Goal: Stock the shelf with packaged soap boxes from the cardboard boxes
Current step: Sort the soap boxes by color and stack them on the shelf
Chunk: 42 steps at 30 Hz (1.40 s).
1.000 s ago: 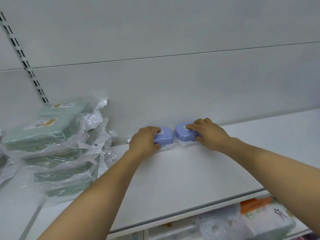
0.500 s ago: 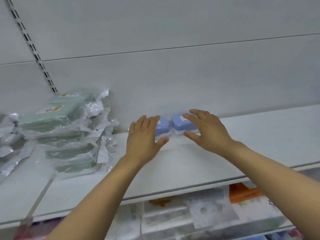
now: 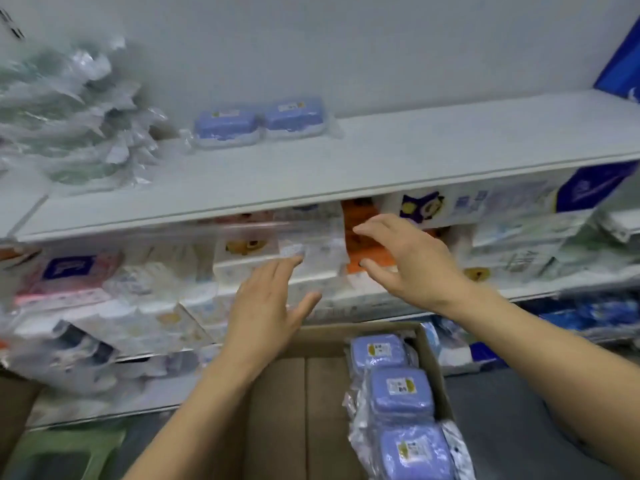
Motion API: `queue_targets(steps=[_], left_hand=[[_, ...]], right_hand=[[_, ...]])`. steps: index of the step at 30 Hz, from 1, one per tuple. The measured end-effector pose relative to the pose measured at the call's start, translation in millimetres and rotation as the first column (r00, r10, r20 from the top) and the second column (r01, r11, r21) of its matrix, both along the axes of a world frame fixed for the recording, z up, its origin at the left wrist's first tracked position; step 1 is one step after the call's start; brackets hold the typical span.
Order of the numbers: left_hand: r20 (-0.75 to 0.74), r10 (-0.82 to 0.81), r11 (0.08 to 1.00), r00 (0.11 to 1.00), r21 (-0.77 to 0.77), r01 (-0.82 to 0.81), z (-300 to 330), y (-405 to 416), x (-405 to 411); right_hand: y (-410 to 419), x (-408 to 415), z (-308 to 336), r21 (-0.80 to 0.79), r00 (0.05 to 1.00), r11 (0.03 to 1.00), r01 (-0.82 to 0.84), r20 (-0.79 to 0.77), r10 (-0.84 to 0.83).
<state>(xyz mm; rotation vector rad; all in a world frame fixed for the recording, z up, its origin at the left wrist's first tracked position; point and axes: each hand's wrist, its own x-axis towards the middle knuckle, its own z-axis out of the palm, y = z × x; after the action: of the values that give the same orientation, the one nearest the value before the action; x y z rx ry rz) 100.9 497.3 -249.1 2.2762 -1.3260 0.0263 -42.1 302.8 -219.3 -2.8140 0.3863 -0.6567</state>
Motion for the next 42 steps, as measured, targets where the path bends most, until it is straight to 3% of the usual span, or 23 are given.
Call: queue_targets(steps=[4,10,17,20,24,28,37,42], left_hand=[[-0.204,0.017,0.995,0.979,0.101,0.004,-58.0,2.8,-59.3],[-0.475,0.068,0.952,0.877,0.293,0.084,-135.9,0.3,-110.5],[-0.579,0.07,0.918,0.812,0.355,0.174,-197.0,-1.8,-143.5],[-0.503,-0.019,0.882,0.864,0.398,0.252,-216.8,-0.3,-157.2],[-0.367,-0.201,0.791,0.908,0.486,0.372,-235.2,-1.3,-173.6],[-0.316,-0.215,0.755,0.924,0.546,0.363,-246.2,-8.4,-184.9],[-0.24,-0.21,0.821,0.948,0.484,0.304,-216.1,23.6,-157.4],[-0.162,-0.054,0.932,0.985,0.347,0.108,-164.8,50.3,-115.8]], right_hand=[[-5.6,-62.5,-63.2,0.146,0.975,0.989,0.011,-0.22,0.022],[-5.1,-113.5,-156.9,0.235,0.805,0.967,0.102,-0.59,0.058],[-6.5,-114.8,-238.9,0.279,0.69,0.951,0.132,-0.715,0.114],[-7.9,-109.9,-254.8,0.261,0.651,0.955,0.144,-0.751,0.107],[-6.1,-106.8,-266.7,0.246,0.626,0.959,0.141,-0.773,0.106],[-4.3,-105.6,-270.0,0.322,0.659,0.927,0.194,-0.742,0.12],[-9.9,-118.6,-218.5,0.361,0.852,0.905,0.226,-0.523,-0.005],[-14.3,-112.5,-156.8,0.375,0.926,0.897,0.234,-0.366,-0.089]])
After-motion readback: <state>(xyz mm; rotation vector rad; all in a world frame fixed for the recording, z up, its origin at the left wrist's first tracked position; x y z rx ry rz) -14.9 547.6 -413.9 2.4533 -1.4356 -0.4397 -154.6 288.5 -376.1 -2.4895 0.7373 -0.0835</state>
